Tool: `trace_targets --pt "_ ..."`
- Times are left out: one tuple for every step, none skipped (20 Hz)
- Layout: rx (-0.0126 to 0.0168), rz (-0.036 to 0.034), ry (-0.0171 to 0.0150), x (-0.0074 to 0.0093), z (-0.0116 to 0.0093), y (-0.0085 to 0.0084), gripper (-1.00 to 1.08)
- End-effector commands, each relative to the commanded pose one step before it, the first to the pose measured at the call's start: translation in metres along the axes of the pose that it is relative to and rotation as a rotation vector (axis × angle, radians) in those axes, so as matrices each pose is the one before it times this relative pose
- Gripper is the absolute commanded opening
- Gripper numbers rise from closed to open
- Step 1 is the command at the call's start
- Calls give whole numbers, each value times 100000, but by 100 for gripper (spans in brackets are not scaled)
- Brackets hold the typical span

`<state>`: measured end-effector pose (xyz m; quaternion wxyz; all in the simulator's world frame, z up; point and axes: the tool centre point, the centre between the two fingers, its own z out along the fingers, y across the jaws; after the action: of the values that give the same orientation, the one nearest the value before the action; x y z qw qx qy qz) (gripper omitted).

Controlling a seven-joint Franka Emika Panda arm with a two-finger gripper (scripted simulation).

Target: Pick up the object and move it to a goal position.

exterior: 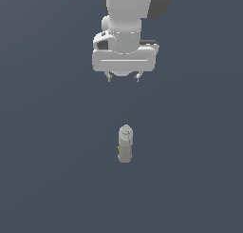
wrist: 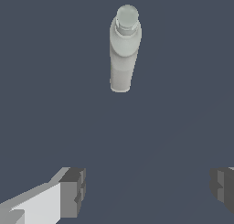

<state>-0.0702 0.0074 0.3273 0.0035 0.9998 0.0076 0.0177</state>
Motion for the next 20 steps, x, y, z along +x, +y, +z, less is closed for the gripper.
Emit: trace_targets --pt "0 0 0 0 0 1 100" --pt "-46 -163 8 9 -15 -62 100" --pt "-125 -456 20 28 -44 -169 100" --pt "-207 -753 34 46 -72 -280 100" --pt "-287 -1045 50 63 -101 -390 100" --pt "-364 -1322 67 78 -131 -493 100" --pt "-355 -1286 70 74 -129 -479 100" --pt "-269 -971 56 54 -100 -361 100" --pt "-183 -661 40 32 -69 -246 100" --pt "-96 -345 22 12 -36 -127 100" --pt "0 0 0 -5 -1 10 100" --pt "58 210 -13 -8 24 67 100" --pt "46 162 -15 21 17 57 100" --pt "13 46 -10 54 5 6 100" --pt "13 43 -18 89 6 5 100" --pt "19 61 -26 125 9 6 100" --pt "27 89 -29 159 11 6 100" --pt "46 156 -45 196 22 31 100" --pt "54 187 -51 230 26 35 100" --pt "64 223 -59 263 33 43 100"
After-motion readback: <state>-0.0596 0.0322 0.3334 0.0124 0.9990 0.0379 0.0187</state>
